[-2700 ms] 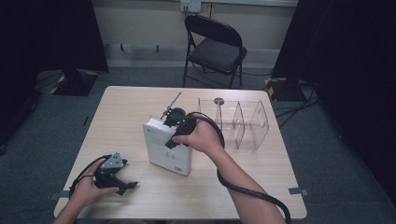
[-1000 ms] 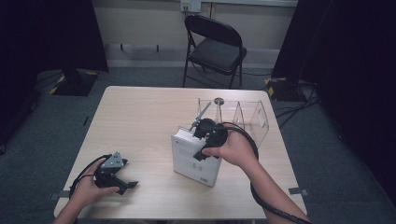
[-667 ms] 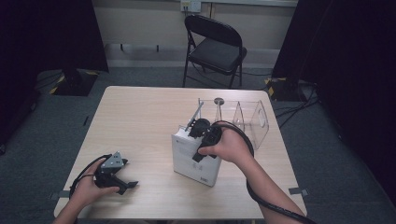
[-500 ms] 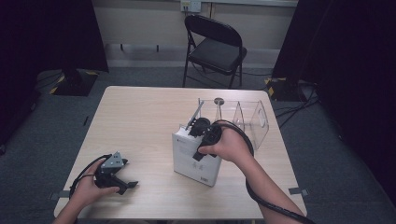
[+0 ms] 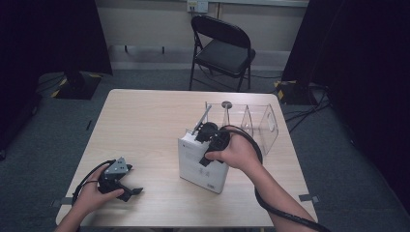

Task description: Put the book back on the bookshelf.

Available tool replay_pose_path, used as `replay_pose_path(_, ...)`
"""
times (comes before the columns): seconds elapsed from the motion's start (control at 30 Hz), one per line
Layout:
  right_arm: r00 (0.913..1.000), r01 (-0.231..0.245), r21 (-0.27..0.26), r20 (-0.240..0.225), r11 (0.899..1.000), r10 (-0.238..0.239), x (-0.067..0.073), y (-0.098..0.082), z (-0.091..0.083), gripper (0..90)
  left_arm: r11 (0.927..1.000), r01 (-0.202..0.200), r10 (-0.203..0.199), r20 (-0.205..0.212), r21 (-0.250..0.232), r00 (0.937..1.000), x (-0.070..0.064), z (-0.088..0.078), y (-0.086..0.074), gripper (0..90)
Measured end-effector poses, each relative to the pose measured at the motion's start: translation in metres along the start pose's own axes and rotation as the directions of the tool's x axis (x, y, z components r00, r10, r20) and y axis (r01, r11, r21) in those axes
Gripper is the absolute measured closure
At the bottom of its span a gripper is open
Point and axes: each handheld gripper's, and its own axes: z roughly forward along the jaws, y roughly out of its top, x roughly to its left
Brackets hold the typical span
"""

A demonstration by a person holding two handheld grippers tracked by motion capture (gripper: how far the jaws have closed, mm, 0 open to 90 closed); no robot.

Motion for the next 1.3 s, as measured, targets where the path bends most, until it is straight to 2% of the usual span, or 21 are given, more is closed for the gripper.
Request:
replay_pose_path(0.23,0.9999,0.008,-0.007,0.009,1.0,-0.008,0.003,-0.001,-0.002,52.0,1.0,-0.004,0.004,0.01,0.007,0.9999,0.001,0.001,0.001,0.0)
replay_pose_path(0.3,1.0,-0.001,-0.005,-0.002,1.0,0.001,0.004,-0.001,-0.002,52.0,0.9999,-0.015,0.015,-0.002,0.008,0.9999,0.001,0.001,0.002,0.0)
replay_pose_path(0.33,1.0,0.003,-0.004,-0.007,1.0,-0.003,0.005,-0.001,-0.002,52.0,1.0,-0.005,0.005,0.008,0.008,1.0,0.001,0.001,0.002,0.0)
replay_pose_path(0.47,0.9996,-0.001,-0.018,-0.029,1.0,0.001,0.004,-0.003,-0.005,52.0,1.0,-0.007,0.006,0.009,0.007,0.9999,0.001,0.002,0.002,0.0)
replay_pose_path(0.6,0.9997,-0.01,-0.041,-0.024,0.999,0.009,0.003,-0.006,-0.014,52.0,0.9999,-0.007,0.007,0.009,0.008,0.9999,0.001,0.002,0.002,0.0)
replay_pose_path(0.83,0.998,-0.062,-0.038,0.003,0.997,0.062,-0.001,-0.016,-0.027,52.0,0.9999,-0.008,0.007,0.009,0.008,0.9999,0.001,0.002,0.002,0.0)
replay_pose_path(0.97,0.9965,-0.084,-0.052,-0.001,0.995,0.084,-0.006,-0.026,-0.031,52.0,0.9999,-0.008,0.008,0.01,0.008,0.9999,0.001,0.002,0.002,0.0)
replay_pose_path(1.07,0.9931,-0.117,-0.052,-0.01,0.992,0.117,-0.01,-0.033,-0.034,52.0,0.9999,-0.007,0.007,0.01,0.007,0.9999,0.001,0.002,0.002,0.0)
replay_pose_path(1.3,0.9911,-0.132,-0.045,0.012,0.99,0.133,-0.016,-0.046,-0.041,52.0,1.0,-0.009,0.009,0.016,0.002,0.9998,0.002,0.002,0.003,0.0)
